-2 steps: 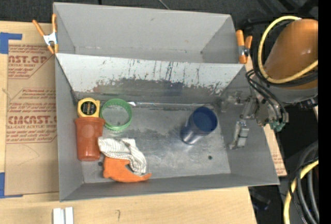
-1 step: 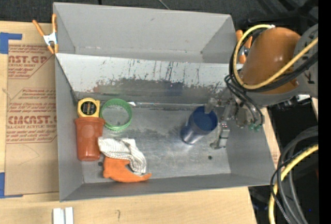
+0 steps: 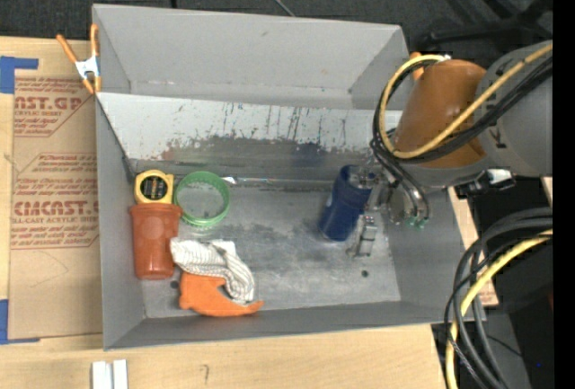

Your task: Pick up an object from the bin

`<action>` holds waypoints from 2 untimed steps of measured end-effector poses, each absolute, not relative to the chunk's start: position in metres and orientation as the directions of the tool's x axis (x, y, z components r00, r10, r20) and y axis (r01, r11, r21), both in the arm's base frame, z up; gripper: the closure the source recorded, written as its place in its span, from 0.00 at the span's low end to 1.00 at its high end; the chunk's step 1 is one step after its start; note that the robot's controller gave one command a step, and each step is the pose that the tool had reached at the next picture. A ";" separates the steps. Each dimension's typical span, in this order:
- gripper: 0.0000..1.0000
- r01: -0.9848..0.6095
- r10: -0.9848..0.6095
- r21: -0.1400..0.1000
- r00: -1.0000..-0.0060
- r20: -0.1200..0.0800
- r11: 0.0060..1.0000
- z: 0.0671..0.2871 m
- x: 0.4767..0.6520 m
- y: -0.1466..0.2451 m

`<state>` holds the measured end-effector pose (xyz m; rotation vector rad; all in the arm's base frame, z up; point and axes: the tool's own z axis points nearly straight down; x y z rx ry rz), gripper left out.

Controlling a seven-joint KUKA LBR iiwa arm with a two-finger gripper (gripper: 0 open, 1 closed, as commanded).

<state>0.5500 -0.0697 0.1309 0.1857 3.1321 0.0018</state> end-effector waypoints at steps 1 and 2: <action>0.00 0.028 0.028 0.000 -1.000 -0.003 1.000 0.109 0.560 -0.068; 0.00 0.034 0.034 -0.002 -0.999 -0.030 0.999 0.108 0.571 -0.068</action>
Offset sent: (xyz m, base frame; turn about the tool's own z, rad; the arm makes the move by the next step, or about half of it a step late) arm 0.0153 0.0057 -0.0293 -0.0599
